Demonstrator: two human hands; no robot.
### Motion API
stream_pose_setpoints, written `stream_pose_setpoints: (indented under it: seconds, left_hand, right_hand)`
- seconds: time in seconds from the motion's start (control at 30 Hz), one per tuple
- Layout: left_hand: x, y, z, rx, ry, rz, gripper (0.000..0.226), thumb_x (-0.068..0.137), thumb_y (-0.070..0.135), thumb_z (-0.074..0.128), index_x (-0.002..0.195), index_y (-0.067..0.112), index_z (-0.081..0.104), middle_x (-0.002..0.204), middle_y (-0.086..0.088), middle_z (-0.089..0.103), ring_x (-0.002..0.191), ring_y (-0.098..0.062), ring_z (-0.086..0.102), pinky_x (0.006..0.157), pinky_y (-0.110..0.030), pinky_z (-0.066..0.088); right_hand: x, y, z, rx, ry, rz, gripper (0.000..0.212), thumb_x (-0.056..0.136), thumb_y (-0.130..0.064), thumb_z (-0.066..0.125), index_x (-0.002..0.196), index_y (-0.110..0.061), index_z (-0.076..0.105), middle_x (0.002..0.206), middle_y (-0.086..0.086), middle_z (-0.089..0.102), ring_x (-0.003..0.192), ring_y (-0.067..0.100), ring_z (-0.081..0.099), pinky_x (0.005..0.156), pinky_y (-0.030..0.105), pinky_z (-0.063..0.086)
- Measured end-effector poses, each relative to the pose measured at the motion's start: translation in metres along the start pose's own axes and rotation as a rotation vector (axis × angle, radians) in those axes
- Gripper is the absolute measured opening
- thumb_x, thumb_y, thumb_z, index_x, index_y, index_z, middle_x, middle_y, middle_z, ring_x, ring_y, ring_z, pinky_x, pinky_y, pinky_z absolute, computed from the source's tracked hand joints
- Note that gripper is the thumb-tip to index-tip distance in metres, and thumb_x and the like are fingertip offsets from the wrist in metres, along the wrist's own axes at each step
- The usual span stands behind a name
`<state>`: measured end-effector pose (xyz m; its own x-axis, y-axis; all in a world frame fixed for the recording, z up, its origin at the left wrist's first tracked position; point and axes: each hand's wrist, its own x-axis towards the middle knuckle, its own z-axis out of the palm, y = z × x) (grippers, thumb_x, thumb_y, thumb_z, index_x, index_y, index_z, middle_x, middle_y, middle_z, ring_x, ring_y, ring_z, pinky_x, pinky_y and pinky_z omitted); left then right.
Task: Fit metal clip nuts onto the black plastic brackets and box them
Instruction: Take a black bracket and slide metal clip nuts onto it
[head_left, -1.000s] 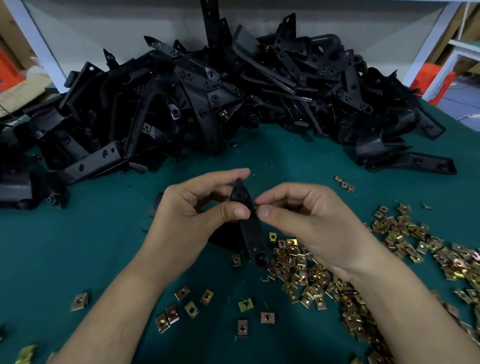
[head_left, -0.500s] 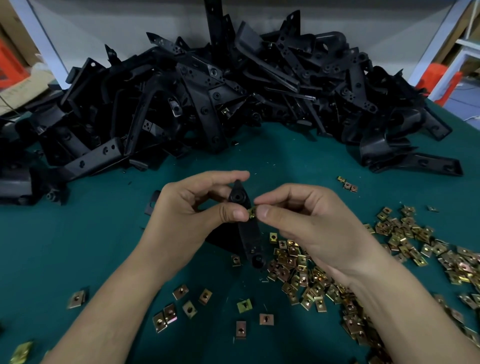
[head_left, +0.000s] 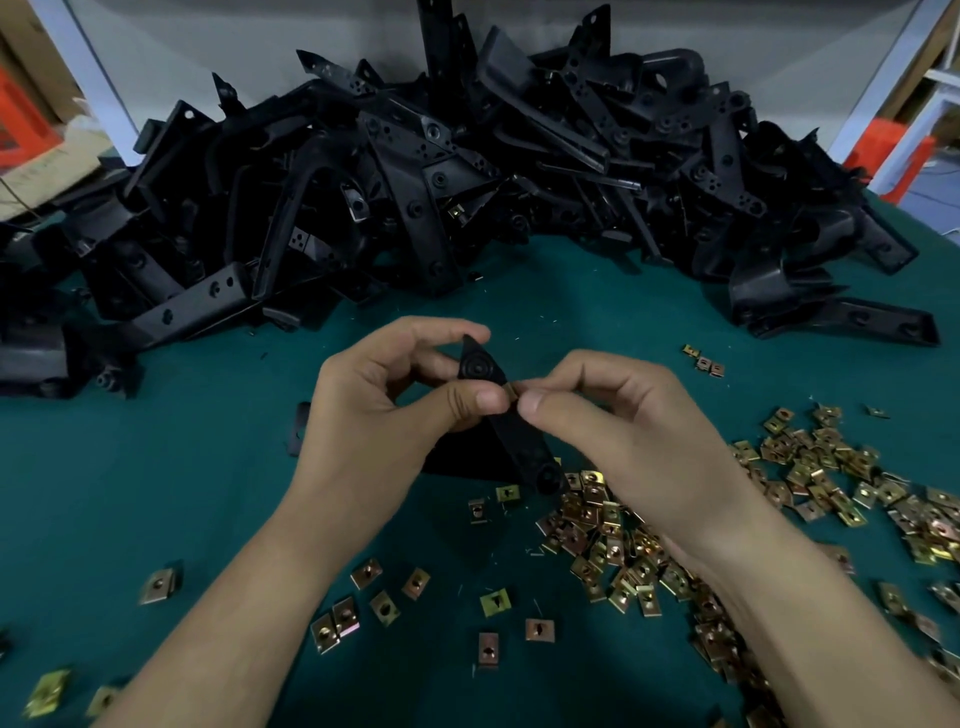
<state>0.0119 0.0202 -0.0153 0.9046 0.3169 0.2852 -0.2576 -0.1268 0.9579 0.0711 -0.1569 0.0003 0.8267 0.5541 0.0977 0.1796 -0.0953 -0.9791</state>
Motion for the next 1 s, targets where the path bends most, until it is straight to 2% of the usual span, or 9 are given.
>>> stream_pose_setpoints:
  seconds: [0.1,0.23,0.37,0.47,0.6,0.67,0.77,0.87,1.0]
  left_hand:
    - [-0.001,0.0,0.0,0.016,0.006,0.005,0.034,0.068,0.034,0.084,0.101,0.035,0.077,0.074,0.006,0.069,0.076,-0.008,0.069,0.071,-0.02,0.057]
    - [0.0,-0.001,-0.002,-0.012,0.137,0.016,0.034,0.07,0.035,0.084,0.104,0.034,0.076,0.076,0.008,0.069,0.078,-0.007,0.069,0.073,-0.022,0.058]
    - [-0.002,-0.001,0.001,0.074,0.198,0.042,0.051,0.072,0.039,0.082,0.121,0.031,0.071,0.094,0.012,0.074,0.096,-0.006,0.07,0.087,-0.026,0.058]
    - [-0.007,-0.005,0.007,0.199,0.246,0.122,0.067,0.075,0.038,0.085,0.136,0.032,0.059,0.119,0.014,0.066,0.113,-0.005,0.063,0.088,-0.019,0.053]
    - [-0.013,-0.007,0.012,0.28,0.482,0.06,0.048,0.075,0.052,0.085,0.107,0.037,0.052,0.096,0.015,0.054,0.086,-0.001,0.056,0.074,-0.018,0.047]
    - [-0.011,-0.003,0.015,0.032,0.323,-0.168,0.055,0.07,0.057,0.087,0.11,0.03,0.059,0.103,0.011,0.065,0.089,0.002,0.062,0.076,-0.019,0.048]
    - [-0.011,0.0,0.021,-0.325,-0.076,-0.367,0.04,0.082,0.039,0.082,0.116,0.019,0.074,0.121,-0.001,0.074,0.117,-0.018,0.067,0.095,-0.035,0.05]
    - [-0.01,0.002,0.017,-0.493,-0.036,-0.411,0.027,0.08,0.026,0.083,0.105,0.017,0.078,0.117,-0.002,0.075,0.106,-0.018,0.07,0.083,-0.027,0.055]
    - [-0.005,0.0,0.003,-0.544,0.06,-0.438,0.035,0.081,0.026,0.079,0.112,0.014,0.067,0.108,0.0,0.068,0.092,-0.01,0.064,0.059,-0.018,0.051]
  right_hand:
    - [-0.002,0.001,0.002,-0.05,0.013,-0.072,0.007,0.083,-0.015,0.075,0.079,-0.02,0.072,0.083,0.011,0.068,0.064,0.022,0.052,0.06,0.033,0.041]
    - [-0.002,0.002,0.002,-0.12,-0.105,-0.044,0.026,0.086,-0.025,0.074,0.107,-0.039,0.07,0.095,-0.005,0.072,0.071,0.032,0.059,0.062,0.04,0.049]
    - [-0.001,0.008,0.008,-0.159,-0.054,-0.047,0.018,0.091,-0.016,0.071,0.103,-0.029,0.073,0.093,-0.003,0.073,0.081,0.033,0.064,0.068,0.037,0.053]
    - [0.001,0.01,0.004,0.017,0.039,0.015,0.017,0.091,-0.01,0.069,0.102,-0.022,0.076,0.084,-0.007,0.072,0.069,0.004,0.062,0.061,0.016,0.049]
    - [0.004,0.007,-0.007,0.398,0.137,0.122,0.016,0.089,-0.012,0.069,0.102,-0.016,0.076,0.086,-0.003,0.065,0.054,0.001,0.045,0.05,0.013,0.036]
    - [0.002,0.005,-0.006,0.475,0.061,0.134,0.018,0.084,-0.015,0.071,0.101,-0.016,0.076,0.088,-0.002,0.065,0.056,0.001,0.045,0.051,0.014,0.036]
    - [-0.001,0.002,-0.001,0.464,-0.129,0.146,0.026,0.085,-0.014,0.07,0.11,-0.01,0.072,0.085,-0.005,0.061,0.06,0.0,0.045,0.055,0.016,0.034]
    - [-0.001,-0.003,-0.006,0.489,-0.197,0.208,0.033,0.087,-0.005,0.064,0.119,-0.012,0.072,0.093,-0.004,0.066,0.067,0.003,0.047,0.06,0.019,0.041]
    - [0.003,-0.001,-0.013,0.512,-0.007,0.323,0.047,0.09,0.015,0.043,0.111,-0.009,0.077,0.112,0.011,0.066,0.078,0.012,0.059,0.069,0.022,0.053]
